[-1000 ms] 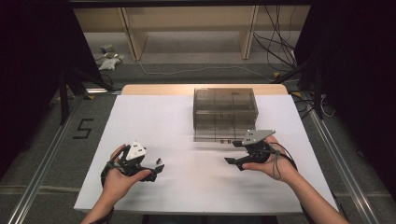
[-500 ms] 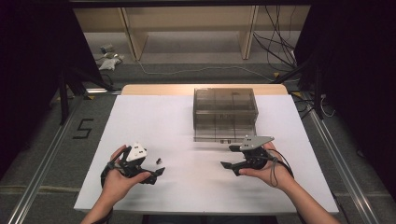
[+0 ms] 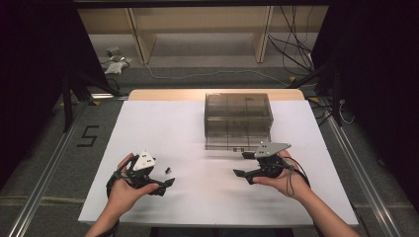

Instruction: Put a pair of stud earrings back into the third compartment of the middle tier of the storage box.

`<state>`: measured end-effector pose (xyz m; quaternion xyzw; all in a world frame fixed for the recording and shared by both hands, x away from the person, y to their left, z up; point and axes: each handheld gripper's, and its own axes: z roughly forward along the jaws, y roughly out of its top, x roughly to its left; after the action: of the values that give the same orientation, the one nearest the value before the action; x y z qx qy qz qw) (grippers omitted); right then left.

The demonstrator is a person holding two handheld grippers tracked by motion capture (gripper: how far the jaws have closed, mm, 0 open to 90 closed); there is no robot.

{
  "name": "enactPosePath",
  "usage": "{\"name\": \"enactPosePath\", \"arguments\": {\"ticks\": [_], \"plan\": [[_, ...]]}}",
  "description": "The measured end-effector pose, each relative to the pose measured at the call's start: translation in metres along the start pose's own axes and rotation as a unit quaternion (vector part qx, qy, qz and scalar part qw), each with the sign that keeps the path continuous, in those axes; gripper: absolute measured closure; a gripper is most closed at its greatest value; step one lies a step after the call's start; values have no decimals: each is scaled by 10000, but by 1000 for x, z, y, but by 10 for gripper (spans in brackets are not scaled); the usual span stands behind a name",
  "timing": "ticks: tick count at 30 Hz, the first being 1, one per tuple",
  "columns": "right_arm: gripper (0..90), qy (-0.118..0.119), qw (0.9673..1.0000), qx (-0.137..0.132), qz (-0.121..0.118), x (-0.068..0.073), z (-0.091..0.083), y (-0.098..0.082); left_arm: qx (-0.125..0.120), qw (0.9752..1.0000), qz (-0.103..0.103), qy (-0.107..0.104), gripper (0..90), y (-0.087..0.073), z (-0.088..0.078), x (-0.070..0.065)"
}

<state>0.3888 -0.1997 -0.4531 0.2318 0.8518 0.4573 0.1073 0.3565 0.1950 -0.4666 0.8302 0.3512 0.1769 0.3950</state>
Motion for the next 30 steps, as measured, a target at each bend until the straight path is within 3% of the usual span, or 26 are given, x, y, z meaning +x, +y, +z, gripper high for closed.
{"name": "enactPosePath", "arguments": {"ticks": [9,24,30], "plan": [[326,129,9998,-85,-97,10,20,7,107,9999,94,-27,0,0,-1,-2],[355,382,9989,-155,-239,24,84,41,203,9997,118,-44,0,-1,5,-2],[396,458,9984,-33,-321,35,114,55,195,9998,92,-30,0,-1,5,-2]]}}
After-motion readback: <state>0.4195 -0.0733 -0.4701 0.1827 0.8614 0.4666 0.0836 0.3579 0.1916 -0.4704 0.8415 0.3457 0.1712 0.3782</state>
